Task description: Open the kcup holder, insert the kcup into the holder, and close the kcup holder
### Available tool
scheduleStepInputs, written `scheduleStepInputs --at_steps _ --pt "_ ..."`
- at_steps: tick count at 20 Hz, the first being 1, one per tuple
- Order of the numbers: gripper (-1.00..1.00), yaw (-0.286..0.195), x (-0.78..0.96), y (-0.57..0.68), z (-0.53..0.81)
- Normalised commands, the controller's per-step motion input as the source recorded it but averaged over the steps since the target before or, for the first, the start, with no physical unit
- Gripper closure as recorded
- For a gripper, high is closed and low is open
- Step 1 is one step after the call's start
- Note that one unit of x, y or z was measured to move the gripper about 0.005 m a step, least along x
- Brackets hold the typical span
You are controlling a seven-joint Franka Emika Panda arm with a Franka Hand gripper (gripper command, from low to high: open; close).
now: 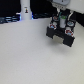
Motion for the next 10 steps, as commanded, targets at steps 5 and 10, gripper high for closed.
scheduleStepInputs --at_steps 5,10 --pt "1.0 -0.001 -0.01 -0.02 -0.16" --pt "1.0 -0.023 -0.23 0.01 0.4"
